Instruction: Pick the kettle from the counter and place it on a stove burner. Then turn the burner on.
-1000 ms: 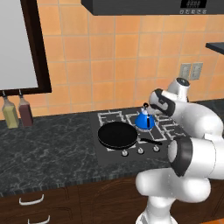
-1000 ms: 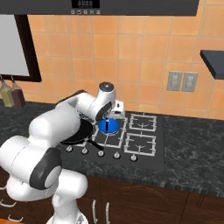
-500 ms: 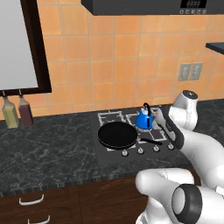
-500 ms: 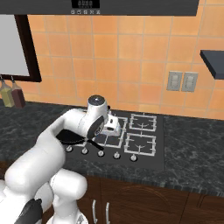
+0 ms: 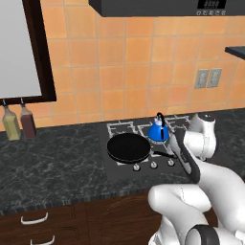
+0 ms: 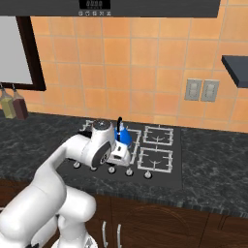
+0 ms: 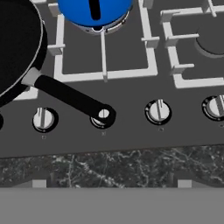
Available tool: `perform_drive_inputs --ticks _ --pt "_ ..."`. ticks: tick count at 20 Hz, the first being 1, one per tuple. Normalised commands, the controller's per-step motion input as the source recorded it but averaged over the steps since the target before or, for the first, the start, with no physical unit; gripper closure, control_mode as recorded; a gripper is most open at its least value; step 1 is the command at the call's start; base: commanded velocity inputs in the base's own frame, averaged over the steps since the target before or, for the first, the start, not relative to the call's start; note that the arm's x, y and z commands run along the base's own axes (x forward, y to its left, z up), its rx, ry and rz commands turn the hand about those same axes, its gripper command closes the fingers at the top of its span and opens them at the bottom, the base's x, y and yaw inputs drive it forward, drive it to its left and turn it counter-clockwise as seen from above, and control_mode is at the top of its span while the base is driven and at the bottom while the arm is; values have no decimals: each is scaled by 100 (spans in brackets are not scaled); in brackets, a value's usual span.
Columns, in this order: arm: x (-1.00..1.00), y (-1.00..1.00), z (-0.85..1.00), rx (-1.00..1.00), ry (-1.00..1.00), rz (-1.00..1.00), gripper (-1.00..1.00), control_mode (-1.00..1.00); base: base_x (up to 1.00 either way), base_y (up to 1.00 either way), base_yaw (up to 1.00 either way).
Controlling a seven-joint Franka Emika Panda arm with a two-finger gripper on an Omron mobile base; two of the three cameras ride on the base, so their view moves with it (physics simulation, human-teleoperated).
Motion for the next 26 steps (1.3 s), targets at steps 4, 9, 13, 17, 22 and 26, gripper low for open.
perform_drive_inputs --ticks 4,9,13,17,22,26 --pt "0 6 -30 6 0 0 -100 -100 0 0 0" --pt "3 0 -27 5 0 0 -100 -100 0 0 0" --pt "14 0 -23 0 1 0 -100 -100 0 0 0" --pt "19 4 -11 0 7 0 -100 -100 0 0 0" --pt "15 10 -20 0 2 0 -100 -100 0 0 0" --pt "5 0 -22 0 0 0 -100 -100 0 0 0"
